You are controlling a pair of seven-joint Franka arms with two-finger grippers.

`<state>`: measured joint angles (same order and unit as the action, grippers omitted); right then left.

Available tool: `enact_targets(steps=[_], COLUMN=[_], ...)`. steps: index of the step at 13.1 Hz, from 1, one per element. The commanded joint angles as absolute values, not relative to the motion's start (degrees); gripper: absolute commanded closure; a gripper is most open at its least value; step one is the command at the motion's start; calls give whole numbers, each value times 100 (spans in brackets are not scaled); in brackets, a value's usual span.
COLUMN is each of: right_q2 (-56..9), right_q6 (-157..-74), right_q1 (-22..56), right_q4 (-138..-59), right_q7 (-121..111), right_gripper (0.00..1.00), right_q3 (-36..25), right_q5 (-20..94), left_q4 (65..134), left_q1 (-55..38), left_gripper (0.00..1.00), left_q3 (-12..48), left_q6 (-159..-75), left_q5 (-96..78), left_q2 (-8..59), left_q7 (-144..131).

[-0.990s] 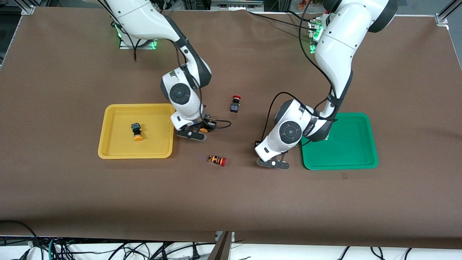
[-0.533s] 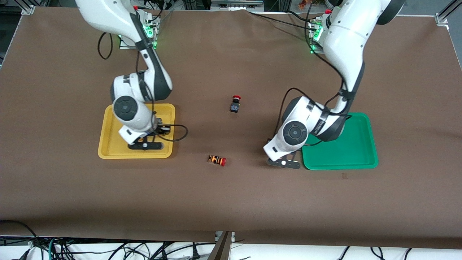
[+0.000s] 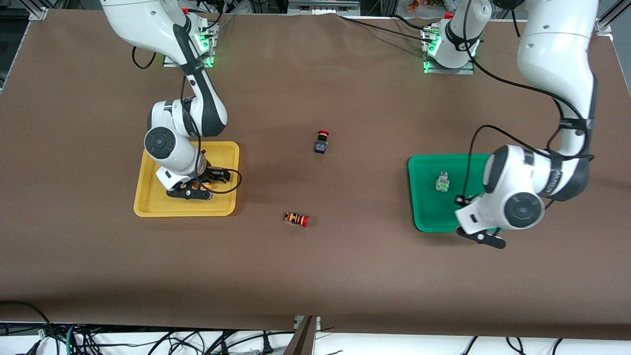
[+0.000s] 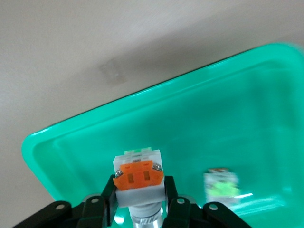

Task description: Place green and yellow buttons in trays

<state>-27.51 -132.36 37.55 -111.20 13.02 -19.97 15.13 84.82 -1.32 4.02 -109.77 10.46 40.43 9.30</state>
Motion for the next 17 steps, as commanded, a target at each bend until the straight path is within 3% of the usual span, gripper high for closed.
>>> enact_targets(steps=[1,5,10,12,14,15,17], right_q2=[-2357,-1234,129,412,483,475,475], right_q6=[-12281,-11569,-10295,-9977,-9914,-9923,-9905], right_q1=[3770,3771,3526,3132,2595,2375,1595], right_q4=[-10470,-10433,-10485,-10494,-10503,-10494,-10442], right_q7=[1415,1388,1327,1223,767,591,440], right_gripper=[2,1,1,1,1,1,1], right_q3=[-2013,-2083,-2013,-1733,-1460,-1372,-628], right_q5=[1591,1031,344,168,44,44,44], left_q4=[9595,9309,7422,7129,7608,8246,9854], left_q1=[-123,-35,-114,-97,-123,-80,-44], left_gripper=[1,0,0,0,0,0,0], left_q3=[483,527,904,923,722,695,484], left_q6=[-12091,-11561,-8794,-8421,-8349,-8741,-9856], left_q5=[1134,1037,1002,801,485,222,132], left_q2=[3745,2982,2331,1979,1200,778,-338], left_q7=[1028,976,809,791,669,503,448])
